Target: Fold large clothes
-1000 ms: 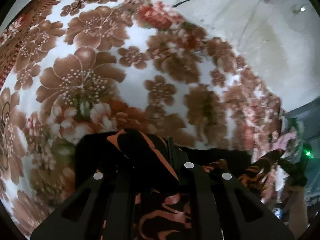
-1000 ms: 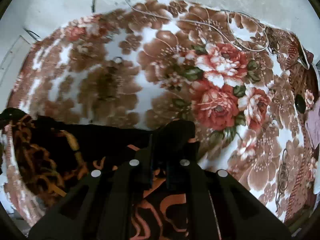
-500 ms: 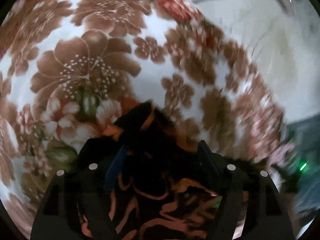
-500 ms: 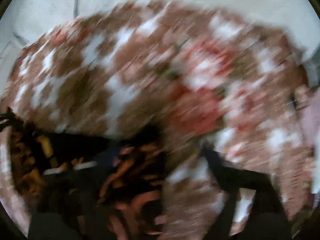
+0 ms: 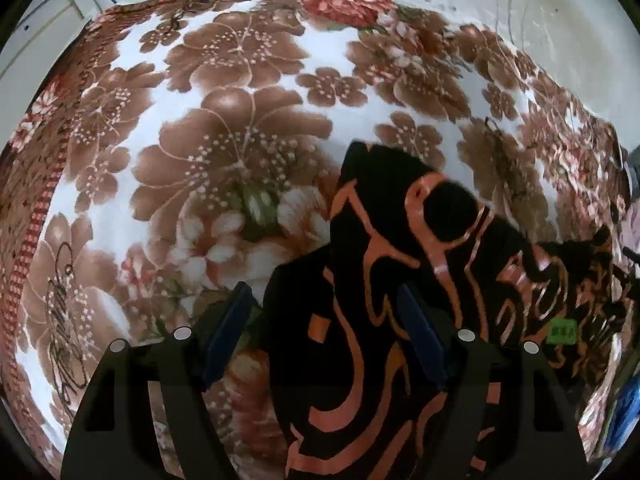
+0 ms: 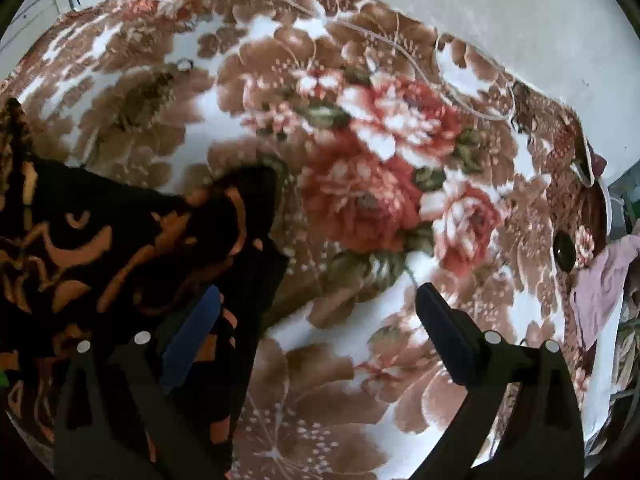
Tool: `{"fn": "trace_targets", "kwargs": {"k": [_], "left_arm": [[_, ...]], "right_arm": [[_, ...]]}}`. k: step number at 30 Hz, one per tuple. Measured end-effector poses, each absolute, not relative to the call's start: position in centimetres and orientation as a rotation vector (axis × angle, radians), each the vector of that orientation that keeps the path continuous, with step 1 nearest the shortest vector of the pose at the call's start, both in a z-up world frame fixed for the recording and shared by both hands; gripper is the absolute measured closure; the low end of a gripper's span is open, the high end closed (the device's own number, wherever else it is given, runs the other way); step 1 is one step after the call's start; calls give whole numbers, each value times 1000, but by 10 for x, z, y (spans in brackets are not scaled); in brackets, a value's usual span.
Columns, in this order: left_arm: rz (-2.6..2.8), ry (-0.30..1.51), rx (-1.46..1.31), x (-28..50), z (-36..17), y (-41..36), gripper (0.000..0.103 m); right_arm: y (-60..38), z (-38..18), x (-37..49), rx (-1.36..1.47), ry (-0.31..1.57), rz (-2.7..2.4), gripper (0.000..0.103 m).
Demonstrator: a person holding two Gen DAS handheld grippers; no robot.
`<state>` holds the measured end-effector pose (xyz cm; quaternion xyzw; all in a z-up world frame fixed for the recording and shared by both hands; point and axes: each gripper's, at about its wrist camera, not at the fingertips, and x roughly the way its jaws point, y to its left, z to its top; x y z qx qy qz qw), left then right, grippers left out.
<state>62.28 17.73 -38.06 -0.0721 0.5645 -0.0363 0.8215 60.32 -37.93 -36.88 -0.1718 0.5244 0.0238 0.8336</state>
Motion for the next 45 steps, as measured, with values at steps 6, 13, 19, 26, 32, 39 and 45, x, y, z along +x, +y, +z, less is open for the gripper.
{"fn": "trace_targets", "kwargs": {"k": [6, 13, 19, 26, 32, 39, 45], "left_arm": [[-116, 1190, -131, 626, -391, 174, 28], [-194, 1183, -102, 644, -398, 155, 29], [-299, 1199, -71, 653, -409, 139, 50], [-298, 1134, -79, 645, -391, 144, 93], [-263, 1028, -238, 632, -340, 184, 96], [-81, 1199, -253, 650, -412, 216, 94], [-75, 1173, -218, 639, -417, 203, 80]], "right_arm": [[-365, -382, 618, -403, 1091, 60, 7], [-336, -396, 642, -507, 1074, 147, 12], [-309, -406, 643, -548, 1086, 260, 78], [-333, -378, 635, -335, 1032, 206, 88], [-376, -321, 625, -148, 1013, 159, 89], [-394, -379, 656, -203, 1166, 73, 89], [-382, -409, 655, -273, 1175, 39, 84]]}}
